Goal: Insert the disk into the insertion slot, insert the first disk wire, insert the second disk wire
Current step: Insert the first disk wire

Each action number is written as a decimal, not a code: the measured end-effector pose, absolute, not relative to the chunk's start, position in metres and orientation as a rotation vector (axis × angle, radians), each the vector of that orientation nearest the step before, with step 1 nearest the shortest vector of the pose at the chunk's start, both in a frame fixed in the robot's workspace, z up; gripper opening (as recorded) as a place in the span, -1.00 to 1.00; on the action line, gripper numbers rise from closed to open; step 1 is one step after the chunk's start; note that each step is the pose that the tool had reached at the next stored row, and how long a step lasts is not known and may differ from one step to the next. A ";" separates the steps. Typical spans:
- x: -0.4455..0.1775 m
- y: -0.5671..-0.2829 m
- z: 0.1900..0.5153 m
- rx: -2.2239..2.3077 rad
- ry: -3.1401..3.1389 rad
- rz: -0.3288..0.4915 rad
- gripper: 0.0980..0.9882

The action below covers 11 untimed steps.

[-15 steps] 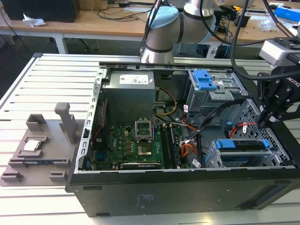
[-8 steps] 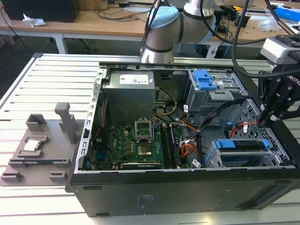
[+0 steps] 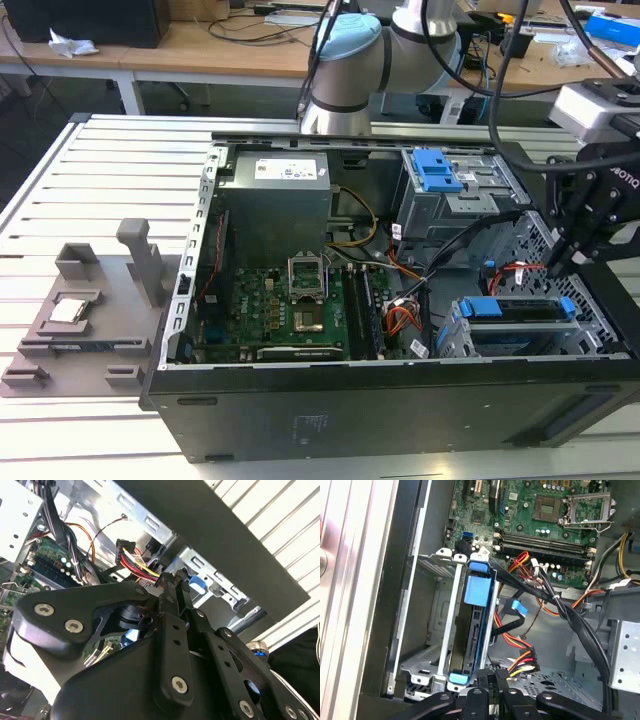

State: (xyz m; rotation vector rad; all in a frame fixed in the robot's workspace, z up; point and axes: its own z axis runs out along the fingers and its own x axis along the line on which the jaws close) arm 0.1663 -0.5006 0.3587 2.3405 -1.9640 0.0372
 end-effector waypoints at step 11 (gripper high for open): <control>0.153 -0.516 0.359 2.349 -1.971 0.023 -0.84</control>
